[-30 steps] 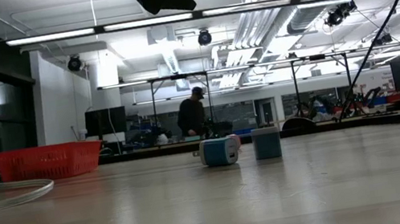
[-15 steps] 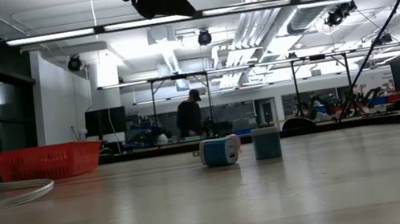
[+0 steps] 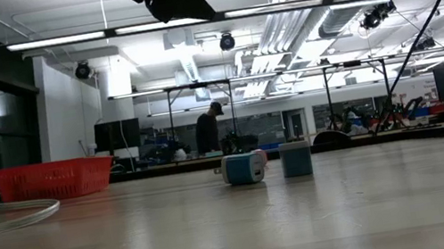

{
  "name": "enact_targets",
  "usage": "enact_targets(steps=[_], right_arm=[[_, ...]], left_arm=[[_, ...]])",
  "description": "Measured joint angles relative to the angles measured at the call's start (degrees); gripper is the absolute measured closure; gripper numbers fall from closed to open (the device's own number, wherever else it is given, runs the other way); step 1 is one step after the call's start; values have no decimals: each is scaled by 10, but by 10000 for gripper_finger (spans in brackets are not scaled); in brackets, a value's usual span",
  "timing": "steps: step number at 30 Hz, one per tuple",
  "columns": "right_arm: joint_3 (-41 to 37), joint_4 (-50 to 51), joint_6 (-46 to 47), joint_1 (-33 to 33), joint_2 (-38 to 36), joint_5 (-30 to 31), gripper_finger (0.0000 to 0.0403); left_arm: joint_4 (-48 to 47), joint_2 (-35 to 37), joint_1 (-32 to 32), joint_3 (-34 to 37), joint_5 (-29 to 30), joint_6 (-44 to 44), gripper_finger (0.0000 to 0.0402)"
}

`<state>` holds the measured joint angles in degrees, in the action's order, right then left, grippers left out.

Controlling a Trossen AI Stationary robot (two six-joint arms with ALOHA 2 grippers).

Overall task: Pick & Place Office items
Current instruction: Put the white charger adapter into the black bin

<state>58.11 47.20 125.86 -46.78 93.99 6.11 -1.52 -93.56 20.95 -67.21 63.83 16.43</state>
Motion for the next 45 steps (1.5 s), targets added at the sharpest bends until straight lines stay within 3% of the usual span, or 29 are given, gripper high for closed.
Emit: enact_targets(steps=[16, 45], right_arm=[[0, -12, -69, 33, 3, -3, 264], [0, -12, -90, 34, 2, -16, 265]], left_arm=[[-1, 0, 0, 0, 0, 0, 175], [-7, 0, 0, 0, 0, 0, 175]])
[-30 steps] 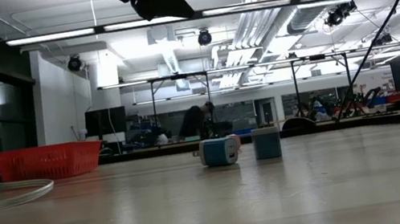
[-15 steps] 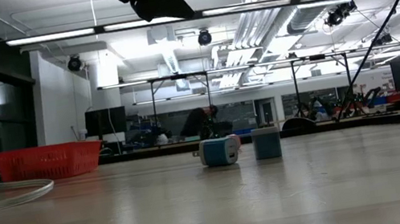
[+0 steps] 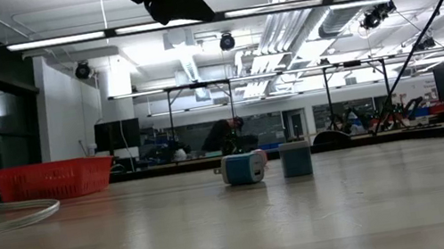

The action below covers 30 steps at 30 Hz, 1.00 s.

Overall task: Pick & Place Office items
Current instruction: Put the white charger adapter into the black bin, then put the left blue charger adapter into the black bin

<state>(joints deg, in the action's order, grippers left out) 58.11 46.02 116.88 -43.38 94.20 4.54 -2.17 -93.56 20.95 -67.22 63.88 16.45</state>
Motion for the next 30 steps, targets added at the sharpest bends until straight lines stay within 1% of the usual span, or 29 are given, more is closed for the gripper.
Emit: enact_targets(steps=[3, 9, 12, 17, 21, 26, 30], right_arm=[[0, -1, -2, 0, 0, 0, 253], [0, -5, -2, 0, 0, 0, 211], [0, -11, -8, 0, 0, -1, 200], [0, -26, -25, 0, 0, -3, 198], [0, -39, -39, 0, -8, -26, 202], [0, -43, -57, 4, -35, -31, 208], [0, -44, -78, 14, -63, -30, 210]], left_arm=[[0, 0, 0, 0, 0, 0, 175], [0, 0, 0, 0, 0, 0, 175], [0, 0, 0, 0, 0, 0, 175], [0, 0, 0, 0, 0, 0, 175], [0, 0, 0, 0, 0, 0, 175], [-1, 0, 8, 0, 0, 10, 175], [-1, 0, 22, 0, 0, 35, 175]])
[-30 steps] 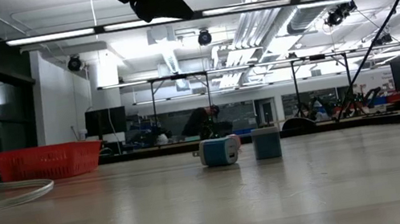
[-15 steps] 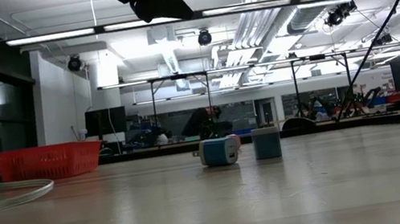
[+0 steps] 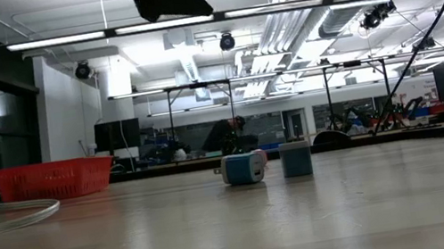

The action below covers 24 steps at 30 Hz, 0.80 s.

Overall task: Pick & Place Office items
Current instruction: Put the left blue charger adapter into the black bin

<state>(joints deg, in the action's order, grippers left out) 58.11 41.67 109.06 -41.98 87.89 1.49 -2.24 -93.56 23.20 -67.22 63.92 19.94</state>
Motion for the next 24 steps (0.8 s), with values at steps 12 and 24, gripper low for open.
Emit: enact_targets(steps=[12, 24], right_arm=[[0, -16, -138, 37, -73, 31, 211], [0, -48, -286, 76, -84, 44, 211]], left_arm=[[0, 0, 26, 0, 0, 10, 175], [-11, 1, 26, 0, -43, -18, 175]])
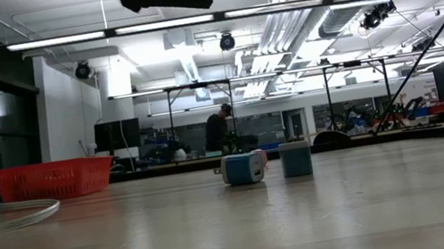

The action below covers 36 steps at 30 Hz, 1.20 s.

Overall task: Pick & Place Office items
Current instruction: Put the left blue charger adapter into the black bin

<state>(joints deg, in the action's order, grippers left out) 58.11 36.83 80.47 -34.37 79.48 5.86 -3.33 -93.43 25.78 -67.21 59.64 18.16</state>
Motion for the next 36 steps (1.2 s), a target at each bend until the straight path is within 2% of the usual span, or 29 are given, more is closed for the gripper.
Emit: enact_targets(steps=[3, 5, 9, 12, 16, 21, 27, 31, 36], right_arm=[[0, 1, -33, 11, 0, 28, 211], [0, 1, -61, 19, 0, 34, 211], [0, 1, -113, 42, 0, 34, 211], [0, 1, -161, 65, 0, 37, 211], [0, 1, -226, 97, 0, 51, 211], [0, -14, -306, 140, 0, 52, 211], [0, -123, -457, 187, 0, 47, 211], [0, -178, -533, 212, 0, 41, 211], [0, -185, -591, 238, 1, 41, 211]], left_arm=[[-35, 14, -13, 0, -117, -28, 175], [-75, 34, -30, 0, -175, -62, 175], [-169, 79, -68, 0, -239, -129, 175], [-182, 116, -92, 15, -278, -141, 175], [-164, 179, -110, 64, -289, -150, 175], [-92, 279, -131, 160, -289, -152, 175], [-5, 389, -151, 272, -288, -150, 175], [8, 443, -164, 323, -283, -157, 175], [3, 499, -183, 373, -276, -177, 175]])
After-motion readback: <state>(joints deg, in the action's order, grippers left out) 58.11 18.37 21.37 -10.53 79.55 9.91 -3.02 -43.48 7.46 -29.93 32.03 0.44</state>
